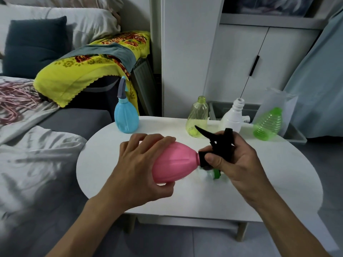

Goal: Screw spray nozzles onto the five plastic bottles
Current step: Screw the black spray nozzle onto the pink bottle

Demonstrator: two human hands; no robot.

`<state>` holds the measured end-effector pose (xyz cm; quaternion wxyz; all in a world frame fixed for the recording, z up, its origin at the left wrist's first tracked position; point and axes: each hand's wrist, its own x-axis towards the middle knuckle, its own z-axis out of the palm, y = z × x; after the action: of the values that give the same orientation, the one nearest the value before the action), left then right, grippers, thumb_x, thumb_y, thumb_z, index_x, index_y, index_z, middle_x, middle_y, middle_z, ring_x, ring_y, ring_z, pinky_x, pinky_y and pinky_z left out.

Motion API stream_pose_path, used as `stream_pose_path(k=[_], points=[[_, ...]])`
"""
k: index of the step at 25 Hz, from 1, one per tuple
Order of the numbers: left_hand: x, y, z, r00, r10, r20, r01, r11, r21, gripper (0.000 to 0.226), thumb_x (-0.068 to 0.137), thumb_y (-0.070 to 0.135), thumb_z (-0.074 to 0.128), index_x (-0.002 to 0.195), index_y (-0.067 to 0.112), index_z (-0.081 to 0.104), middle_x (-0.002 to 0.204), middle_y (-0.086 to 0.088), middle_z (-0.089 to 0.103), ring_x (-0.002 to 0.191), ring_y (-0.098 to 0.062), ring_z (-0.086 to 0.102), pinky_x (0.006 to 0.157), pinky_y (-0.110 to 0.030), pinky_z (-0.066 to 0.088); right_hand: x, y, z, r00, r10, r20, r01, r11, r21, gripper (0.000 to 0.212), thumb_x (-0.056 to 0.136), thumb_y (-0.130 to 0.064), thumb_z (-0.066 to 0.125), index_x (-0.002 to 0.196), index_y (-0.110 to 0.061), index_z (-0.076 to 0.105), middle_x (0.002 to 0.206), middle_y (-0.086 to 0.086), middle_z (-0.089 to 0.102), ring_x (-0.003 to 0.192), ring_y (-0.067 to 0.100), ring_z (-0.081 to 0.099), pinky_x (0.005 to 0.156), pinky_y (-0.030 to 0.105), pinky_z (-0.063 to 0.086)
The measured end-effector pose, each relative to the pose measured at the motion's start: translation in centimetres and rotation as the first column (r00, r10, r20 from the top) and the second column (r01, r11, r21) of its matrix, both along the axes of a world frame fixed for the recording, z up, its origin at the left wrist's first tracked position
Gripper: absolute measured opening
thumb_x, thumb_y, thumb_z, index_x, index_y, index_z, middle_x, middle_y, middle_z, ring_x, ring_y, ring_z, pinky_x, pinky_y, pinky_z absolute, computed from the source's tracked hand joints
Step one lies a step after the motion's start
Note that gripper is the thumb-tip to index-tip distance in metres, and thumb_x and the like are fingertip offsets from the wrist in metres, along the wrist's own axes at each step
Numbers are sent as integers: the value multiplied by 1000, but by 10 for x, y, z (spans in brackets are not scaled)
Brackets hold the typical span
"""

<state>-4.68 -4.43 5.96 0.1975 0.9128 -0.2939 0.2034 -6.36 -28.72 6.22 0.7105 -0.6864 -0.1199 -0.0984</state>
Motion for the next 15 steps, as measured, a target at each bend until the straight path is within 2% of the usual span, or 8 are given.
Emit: stream_pose_path(k=[2,3,5,7,9,11,13,15], points=[[0,-3,-2,999,28,41,-28,1000,2,93,57,58,77,138,23,46,134,-3,55,118,-28,47,92,-44,40,1,8,-6,977,-133,-168,143,989,44,63,66,-42,85,121,-34,56,100,13,75,76,29,74,69,42,59],[1,-4,-3,998,37,54,-37,999,9,93,58,58,77,138,23,46,134,-4,55,118,-29,46,92,-46,40,1,11,-10,958,-204,-203,199,979,-45,73,68,-48,82,131,-38,47,117,11,70,93,26,72,80,42,57],[3,-5,-3,997,47,67,-48,999,12,91,58,58,76,137,23,47,134,-3,55,118,-28,46,92,-46,41,0,13,-13,953,-296,-69,258,907,-334,80,80,-60,66,145,-44,23,154,-3,38,136,8,41,110,34,36],[5,-3,-2,996,60,62,-59,998,-15,91,57,58,76,137,23,47,133,-3,55,117,-27,46,90,-43,40,0,10,-7,957,-222,185,288,776,-561,76,85,-61,57,148,-37,22,161,-11,16,145,-1,12,115,27,19],[6,-1,0,997,57,45,-55,998,-40,92,56,59,76,136,23,47,132,-3,56,116,-26,47,89,-40,39,1,3,-3,933,-57,356,316,604,-732,71,82,-55,63,142,-26,40,158,-3,28,149,14,10,117,39,16],[8,3,2,999,25,33,-24,1000,-16,92,57,58,77,137,24,47,133,-2,56,117,-27,48,91,-44,41,4,-2,-3,893,51,447,382,439,-813,53,81,-44,68,127,-20,57,141,0,54,146,25,23,117,52,16],[7,7,4,999,-6,36,5,1000,20,90,58,57,77,137,24,48,135,-2,55,119,-27,46,94,-47,41,4,-4,-3,888,71,455,392,403,-827,40,84,-43,67,114,-17,66,121,1,69,138,21,38,117,50,17],[6,7,6,998,-28,60,25,998,55,89,59,55,78,137,25,47,137,-2,53,121,-27,44,96,-46,38,0,-5,-6,932,41,359,301,463,-834,41,83,-56,61,103,-21,69,106,0,72,120,10,48,111,41,27]])
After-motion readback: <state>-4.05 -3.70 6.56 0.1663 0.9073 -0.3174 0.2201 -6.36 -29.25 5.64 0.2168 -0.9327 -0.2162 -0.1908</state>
